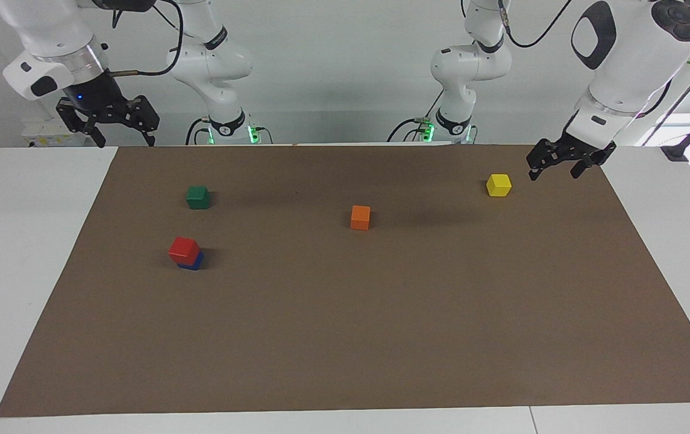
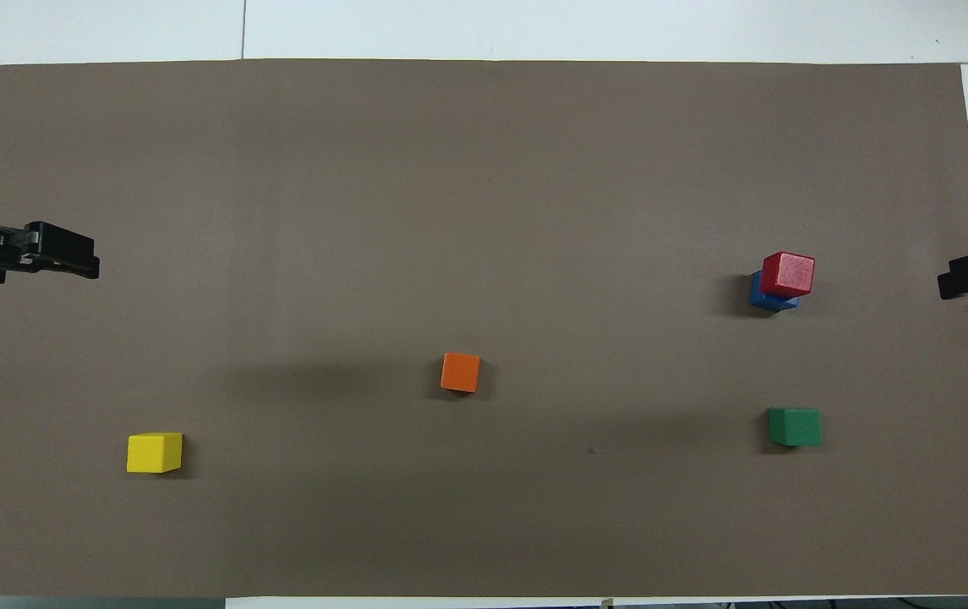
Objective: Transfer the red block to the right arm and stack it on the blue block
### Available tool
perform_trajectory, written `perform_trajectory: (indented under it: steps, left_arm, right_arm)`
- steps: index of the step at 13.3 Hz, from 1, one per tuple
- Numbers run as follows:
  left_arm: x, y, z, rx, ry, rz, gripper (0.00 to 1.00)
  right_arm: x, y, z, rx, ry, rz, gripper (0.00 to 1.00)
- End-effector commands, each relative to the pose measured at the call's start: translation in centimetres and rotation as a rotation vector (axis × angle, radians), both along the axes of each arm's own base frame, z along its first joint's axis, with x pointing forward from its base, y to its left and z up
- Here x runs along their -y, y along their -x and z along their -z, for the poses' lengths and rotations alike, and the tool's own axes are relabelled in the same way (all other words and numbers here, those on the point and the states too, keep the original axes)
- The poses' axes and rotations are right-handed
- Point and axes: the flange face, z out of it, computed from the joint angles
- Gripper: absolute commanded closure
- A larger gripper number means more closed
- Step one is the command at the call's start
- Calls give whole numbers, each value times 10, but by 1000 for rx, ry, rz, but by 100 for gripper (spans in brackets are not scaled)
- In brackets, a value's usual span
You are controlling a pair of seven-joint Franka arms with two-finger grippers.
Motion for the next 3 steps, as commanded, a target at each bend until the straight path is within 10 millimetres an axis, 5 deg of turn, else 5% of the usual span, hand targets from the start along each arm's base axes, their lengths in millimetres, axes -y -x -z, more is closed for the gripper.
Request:
perform_trajectory:
  steps: [1, 3]
  left_arm:
    - [-3, 7, -3, -4, -24, 4, 0]
    - [-4, 6, -3, -4, -24, 2, 0]
  right_arm:
    - [4, 2, 0, 6, 9, 17, 0]
    - [4, 2, -1, 8, 9, 17, 0]
